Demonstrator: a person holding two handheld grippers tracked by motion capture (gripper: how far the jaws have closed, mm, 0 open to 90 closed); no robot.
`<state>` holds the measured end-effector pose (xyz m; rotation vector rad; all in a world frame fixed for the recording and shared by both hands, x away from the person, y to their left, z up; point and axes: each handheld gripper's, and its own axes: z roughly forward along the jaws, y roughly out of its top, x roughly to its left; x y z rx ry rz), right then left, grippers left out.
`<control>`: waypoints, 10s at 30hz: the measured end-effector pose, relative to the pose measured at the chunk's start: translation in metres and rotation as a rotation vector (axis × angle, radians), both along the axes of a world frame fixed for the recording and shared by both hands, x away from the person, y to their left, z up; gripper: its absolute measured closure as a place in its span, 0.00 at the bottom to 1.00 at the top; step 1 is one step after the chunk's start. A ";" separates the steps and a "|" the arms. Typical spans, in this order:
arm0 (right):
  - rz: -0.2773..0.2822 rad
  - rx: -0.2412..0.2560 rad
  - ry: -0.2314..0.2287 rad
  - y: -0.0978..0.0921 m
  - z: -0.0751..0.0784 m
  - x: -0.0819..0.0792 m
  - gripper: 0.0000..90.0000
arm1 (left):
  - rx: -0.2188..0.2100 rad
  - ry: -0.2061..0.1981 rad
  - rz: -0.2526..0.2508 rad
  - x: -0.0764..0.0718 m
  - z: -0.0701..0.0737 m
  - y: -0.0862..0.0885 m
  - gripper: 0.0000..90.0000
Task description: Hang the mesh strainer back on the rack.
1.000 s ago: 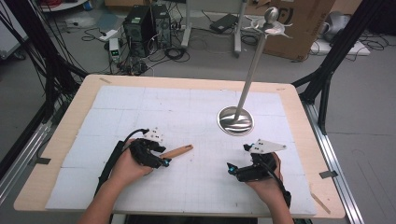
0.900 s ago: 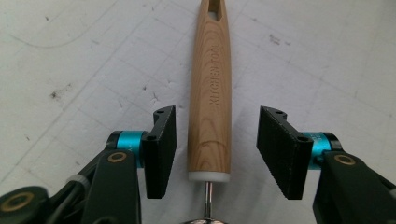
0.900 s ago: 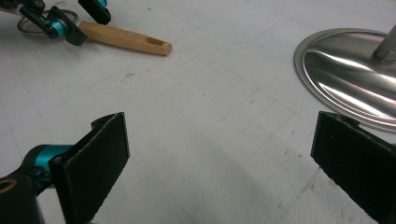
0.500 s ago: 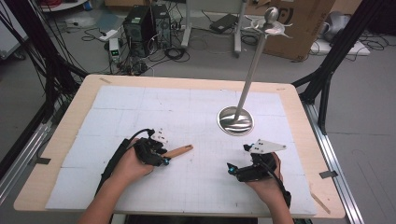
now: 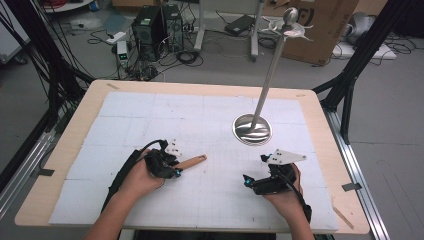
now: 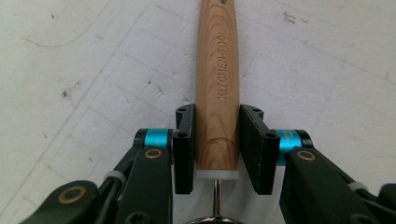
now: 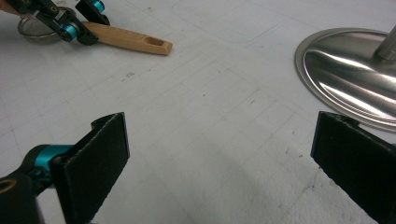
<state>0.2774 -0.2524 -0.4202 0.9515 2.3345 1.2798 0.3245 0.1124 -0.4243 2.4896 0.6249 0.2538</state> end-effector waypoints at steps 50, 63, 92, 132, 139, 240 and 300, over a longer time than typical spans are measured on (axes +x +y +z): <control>0.006 -0.001 0.004 0.001 0.000 -0.001 0.03 | 0.104 0.056 0.017 0.013 0.006 -0.012 0.71; 0.015 -0.009 -0.002 0.005 0.002 -0.002 0.03 | 0.152 0.104 -0.010 0.020 0.007 -0.016 0.73; 0.007 -0.001 0.004 0.001 0.000 -0.001 0.03 | -0.117 0.013 -0.041 0.011 0.034 -0.002 0.76; 0.023 0.012 -0.005 0.001 0.003 -0.002 0.03 | -0.588 -0.051 -0.145 0.034 0.112 -0.010 0.76; 0.018 0.014 -0.008 0.000 0.004 -0.002 0.03 | -0.587 -0.068 -0.175 0.041 0.129 -0.017 0.76; -0.008 0.069 -0.030 -0.018 0.011 -0.006 0.03 | -0.701 -0.123 -0.261 0.140 0.232 -0.097 0.76; 0.003 0.059 -0.031 -0.012 0.012 -0.007 0.03 | -0.557 -0.093 -0.207 0.127 0.177 -0.086 0.52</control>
